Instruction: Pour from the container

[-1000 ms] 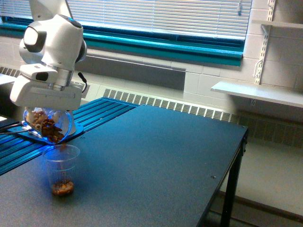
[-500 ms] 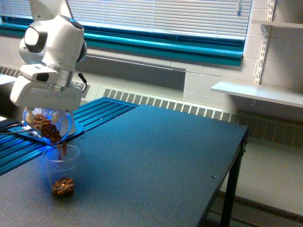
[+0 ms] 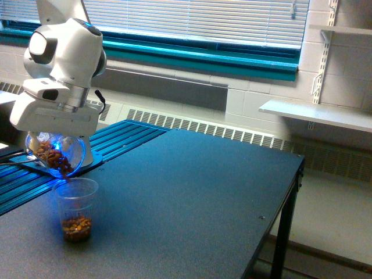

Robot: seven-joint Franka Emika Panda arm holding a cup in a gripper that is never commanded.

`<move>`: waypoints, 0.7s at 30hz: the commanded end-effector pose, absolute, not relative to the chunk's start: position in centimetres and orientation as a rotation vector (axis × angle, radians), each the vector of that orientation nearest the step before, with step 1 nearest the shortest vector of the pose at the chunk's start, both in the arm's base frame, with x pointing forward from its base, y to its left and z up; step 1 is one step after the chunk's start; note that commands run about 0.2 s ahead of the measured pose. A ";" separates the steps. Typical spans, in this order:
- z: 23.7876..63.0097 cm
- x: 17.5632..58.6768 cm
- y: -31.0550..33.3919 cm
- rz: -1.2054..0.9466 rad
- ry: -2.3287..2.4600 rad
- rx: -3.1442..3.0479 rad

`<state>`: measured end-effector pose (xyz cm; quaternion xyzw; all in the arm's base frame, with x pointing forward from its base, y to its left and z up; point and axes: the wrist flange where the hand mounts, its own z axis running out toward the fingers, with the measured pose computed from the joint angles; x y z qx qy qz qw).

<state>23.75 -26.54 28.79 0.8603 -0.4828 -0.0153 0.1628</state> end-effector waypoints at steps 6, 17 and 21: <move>28.9 24.2 -26.9 -0.061 -1.344 2.458; 28.8 24.6 -27.1 -0.082 -1.330 2.458; 28.7 24.8 -27.1 -0.090 -1.320 2.461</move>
